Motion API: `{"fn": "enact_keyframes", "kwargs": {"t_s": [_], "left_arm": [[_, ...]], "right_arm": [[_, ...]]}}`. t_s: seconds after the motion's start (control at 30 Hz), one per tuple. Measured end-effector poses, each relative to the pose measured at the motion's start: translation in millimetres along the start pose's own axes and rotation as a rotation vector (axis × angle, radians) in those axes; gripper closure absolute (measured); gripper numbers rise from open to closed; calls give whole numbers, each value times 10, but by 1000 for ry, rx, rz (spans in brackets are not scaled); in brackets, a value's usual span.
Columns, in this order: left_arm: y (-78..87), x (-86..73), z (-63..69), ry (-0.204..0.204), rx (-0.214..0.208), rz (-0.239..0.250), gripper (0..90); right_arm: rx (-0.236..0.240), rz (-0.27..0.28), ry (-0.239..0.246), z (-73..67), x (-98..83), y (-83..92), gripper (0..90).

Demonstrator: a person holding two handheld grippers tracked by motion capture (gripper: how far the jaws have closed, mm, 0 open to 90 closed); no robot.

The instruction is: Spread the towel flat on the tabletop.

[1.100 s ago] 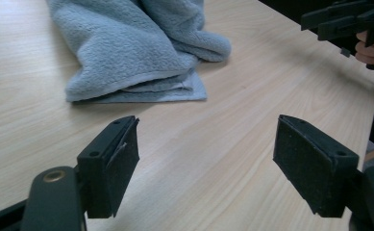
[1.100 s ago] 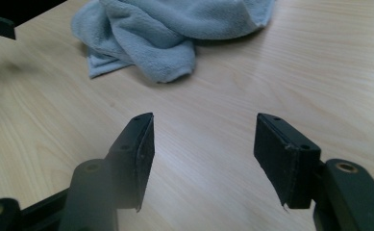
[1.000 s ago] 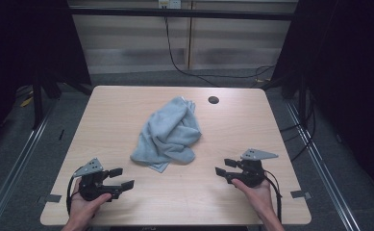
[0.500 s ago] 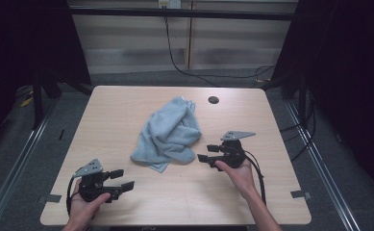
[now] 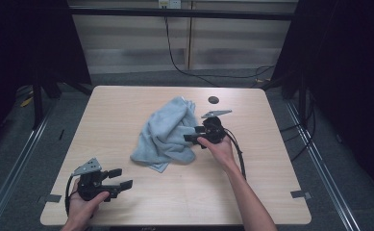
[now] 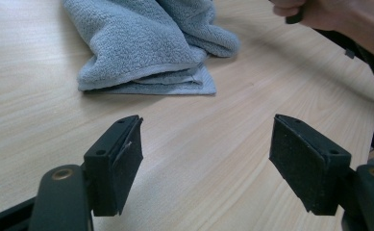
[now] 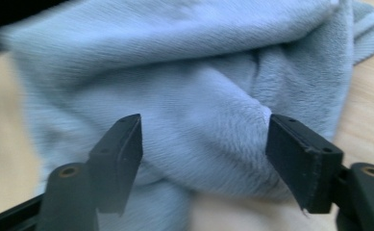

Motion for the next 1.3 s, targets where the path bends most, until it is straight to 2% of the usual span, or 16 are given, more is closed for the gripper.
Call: {"fn": "enact_keyframes", "kwargs": {"t_s": [0.1,0.23,0.27,0.3,0.33,0.37,0.4,0.47,0.6,0.7,0.9,0.97,1.0,1.17,1.23,1.3], "left_arm": [[15,11,4,-4,-2,11,274],[31,19,1,12,-6,22,274],[30,13,-7,11,-5,14,274],[35,19,-6,8,6,24,274],[44,19,-4,2,10,25,274],[44,19,-4,2,10,25,274],[51,19,3,-8,9,22,275],[52,22,3,-3,8,25,274],[31,5,-6,-4,15,13,274],[20,0,2,-7,12,9,274],[19,4,18,-12,9,9,274],[22,5,26,-14,6,10,282],[27,13,35,-19,5,18,290],[13,51,56,-15,-1,23,328],[0,117,92,-26,39,23,349],[3,188,166,-36,19,30,350]], "right_arm": [[-18,6,-15,49,-6,-101,227],[-21,-62,-13,55,-147,-308,232],[-22,-73,-13,56,-208,-363,339],[-16,-60,-14,57,-210,-350,529],[-36,-65,7,63,-227,-340,627],[-36,-65,7,63,-227,-340,627],[-46,-92,36,31,-257,-311,760],[-43,-112,60,-27,-279,-285,807],[-30,-89,68,-155,-354,-212,827],[5,-55,28,-231,-441,-125,833],[15,-86,62,-435,-572,41,835],[37,-73,59,-532,-633,104,835],[78,-44,26,-641,-703,168,836],[98,-63,65,-860,-813,304,835],[113,-98,84,-1008,-893,415,828],[124,-89,102,-1099,-955,495,804]]}}
Point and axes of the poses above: each handheld gripper's, and its own axes: y roughly backward along the jaws, x roughly out of its top, z roughly to its right, the point moved 9 cm from there along -y, roughly forward along the jaws, and after that the axes turned 10 degrees about y, right-handed, at the moved point
